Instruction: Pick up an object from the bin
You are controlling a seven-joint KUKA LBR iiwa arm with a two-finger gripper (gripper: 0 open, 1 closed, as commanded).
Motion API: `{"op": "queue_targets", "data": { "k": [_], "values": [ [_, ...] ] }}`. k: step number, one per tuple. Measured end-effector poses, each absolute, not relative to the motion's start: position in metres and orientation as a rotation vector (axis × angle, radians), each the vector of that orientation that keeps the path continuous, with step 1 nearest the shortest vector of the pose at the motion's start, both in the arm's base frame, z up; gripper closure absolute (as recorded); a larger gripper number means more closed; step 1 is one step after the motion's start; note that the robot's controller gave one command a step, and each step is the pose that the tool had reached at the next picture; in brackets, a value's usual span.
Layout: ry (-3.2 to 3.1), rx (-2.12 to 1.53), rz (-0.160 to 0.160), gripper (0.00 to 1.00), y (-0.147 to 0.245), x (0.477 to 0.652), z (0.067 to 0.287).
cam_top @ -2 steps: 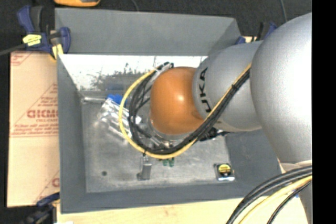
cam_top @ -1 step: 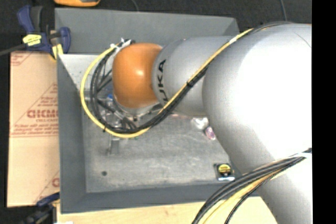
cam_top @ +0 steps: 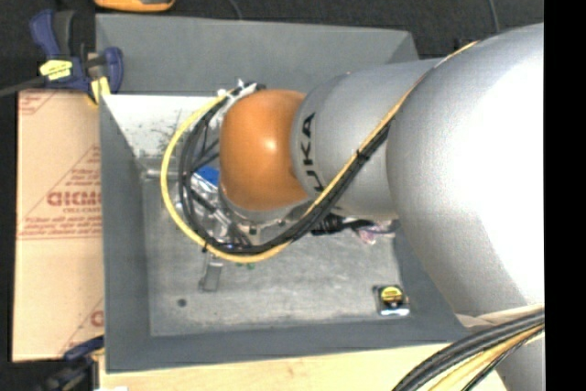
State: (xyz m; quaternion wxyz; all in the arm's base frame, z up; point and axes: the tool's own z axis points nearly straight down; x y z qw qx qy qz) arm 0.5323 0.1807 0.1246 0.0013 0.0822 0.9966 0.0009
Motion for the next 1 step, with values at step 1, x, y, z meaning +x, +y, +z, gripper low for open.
{"op": "queue_targets", "data": {
  "k": [1],
  "values": [
    [3.130, 0.154, -0.002, 0.00, 0.1027, 0.5790, 0.1032]
  ]
}}
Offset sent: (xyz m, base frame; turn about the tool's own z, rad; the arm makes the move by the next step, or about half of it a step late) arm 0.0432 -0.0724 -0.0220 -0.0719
